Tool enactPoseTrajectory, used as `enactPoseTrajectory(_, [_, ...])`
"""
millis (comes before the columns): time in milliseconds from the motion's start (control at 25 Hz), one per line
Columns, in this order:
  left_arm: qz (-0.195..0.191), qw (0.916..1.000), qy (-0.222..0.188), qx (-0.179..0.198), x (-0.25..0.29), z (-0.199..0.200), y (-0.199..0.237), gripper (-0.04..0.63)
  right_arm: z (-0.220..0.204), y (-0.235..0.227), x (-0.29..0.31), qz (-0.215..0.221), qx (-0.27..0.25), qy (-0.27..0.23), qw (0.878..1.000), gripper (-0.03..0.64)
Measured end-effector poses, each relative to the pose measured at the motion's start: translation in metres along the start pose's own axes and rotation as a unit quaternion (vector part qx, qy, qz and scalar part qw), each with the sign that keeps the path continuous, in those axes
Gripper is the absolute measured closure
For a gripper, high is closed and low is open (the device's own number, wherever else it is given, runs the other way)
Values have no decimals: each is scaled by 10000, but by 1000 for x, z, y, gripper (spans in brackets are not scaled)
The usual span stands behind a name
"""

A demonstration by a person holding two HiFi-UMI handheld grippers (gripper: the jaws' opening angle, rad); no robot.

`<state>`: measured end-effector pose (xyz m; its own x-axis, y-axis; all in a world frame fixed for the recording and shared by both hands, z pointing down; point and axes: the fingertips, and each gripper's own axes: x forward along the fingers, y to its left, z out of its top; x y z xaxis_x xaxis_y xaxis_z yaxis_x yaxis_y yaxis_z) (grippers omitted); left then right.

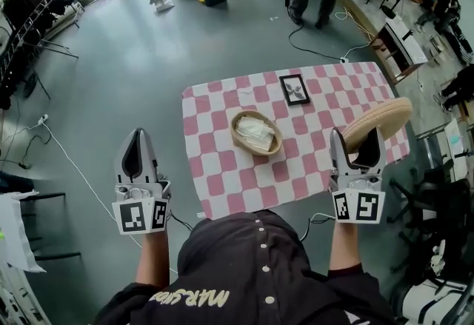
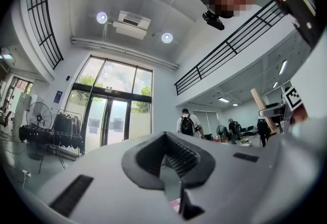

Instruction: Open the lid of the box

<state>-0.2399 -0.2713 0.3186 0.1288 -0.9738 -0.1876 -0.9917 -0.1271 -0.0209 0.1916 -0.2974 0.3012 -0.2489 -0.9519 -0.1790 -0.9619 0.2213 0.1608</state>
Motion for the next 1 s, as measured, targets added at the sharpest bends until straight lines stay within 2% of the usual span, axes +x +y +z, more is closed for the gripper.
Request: enactPoseTrajectory(1000, [-24,10000,59,-14,-3,-4,-4,586,-10,14,5,231,182,83,9995,242])
